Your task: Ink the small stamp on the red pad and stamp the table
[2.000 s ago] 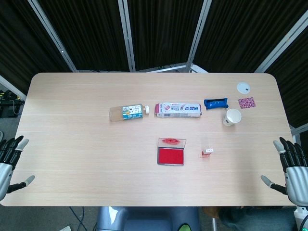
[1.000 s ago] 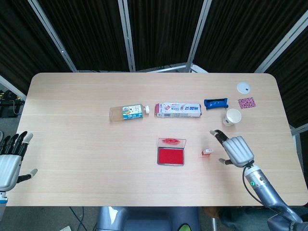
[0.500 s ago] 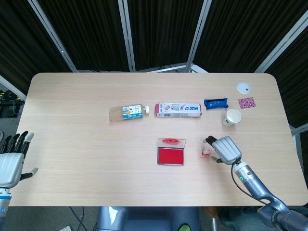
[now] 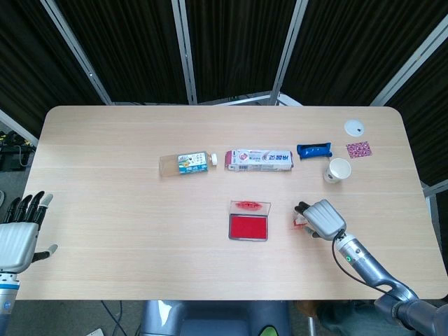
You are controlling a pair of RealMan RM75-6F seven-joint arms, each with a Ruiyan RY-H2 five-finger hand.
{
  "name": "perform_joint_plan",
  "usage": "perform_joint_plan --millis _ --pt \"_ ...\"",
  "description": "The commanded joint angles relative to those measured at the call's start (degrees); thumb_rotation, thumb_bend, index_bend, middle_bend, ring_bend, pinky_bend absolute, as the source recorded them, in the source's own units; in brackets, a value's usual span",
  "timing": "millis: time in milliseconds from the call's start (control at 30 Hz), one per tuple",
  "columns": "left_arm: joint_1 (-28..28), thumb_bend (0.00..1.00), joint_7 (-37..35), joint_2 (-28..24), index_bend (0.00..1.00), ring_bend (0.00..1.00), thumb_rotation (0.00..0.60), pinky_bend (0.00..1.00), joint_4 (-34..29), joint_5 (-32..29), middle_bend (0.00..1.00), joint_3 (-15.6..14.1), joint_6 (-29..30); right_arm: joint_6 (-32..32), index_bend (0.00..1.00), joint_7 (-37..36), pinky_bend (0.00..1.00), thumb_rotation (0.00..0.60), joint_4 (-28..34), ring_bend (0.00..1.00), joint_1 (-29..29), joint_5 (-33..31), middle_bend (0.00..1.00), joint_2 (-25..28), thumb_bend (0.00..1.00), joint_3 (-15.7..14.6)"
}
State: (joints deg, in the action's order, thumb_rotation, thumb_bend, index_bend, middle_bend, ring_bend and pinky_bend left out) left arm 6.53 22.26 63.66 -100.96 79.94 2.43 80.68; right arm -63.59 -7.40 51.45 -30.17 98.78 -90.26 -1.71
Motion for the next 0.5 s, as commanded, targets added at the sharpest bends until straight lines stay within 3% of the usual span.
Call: perform_joint_plan --millis 33,500 --pt "0.0 0.00 0.1 -0.1 0.00 0.00 0.600 0.00 -0.1 0.1 0.00 -0.1 0.1 -0.3 0.38 -0.4 1.00 0.600 -1.1 0.83 -0.1 -0.1 0.39 -0.6 0.28 -0.3" --pt "0.0 0.00 -0.1 -0.3 0.00 0.00 0.600 0.00 -0.2 0.2 0.00 -0.3 0.4 -0.5 0.47 -1.4 1.00 0.600 -3.9 0.83 -0.5 -0.9 0.48 -2.3 0.36 -1.0"
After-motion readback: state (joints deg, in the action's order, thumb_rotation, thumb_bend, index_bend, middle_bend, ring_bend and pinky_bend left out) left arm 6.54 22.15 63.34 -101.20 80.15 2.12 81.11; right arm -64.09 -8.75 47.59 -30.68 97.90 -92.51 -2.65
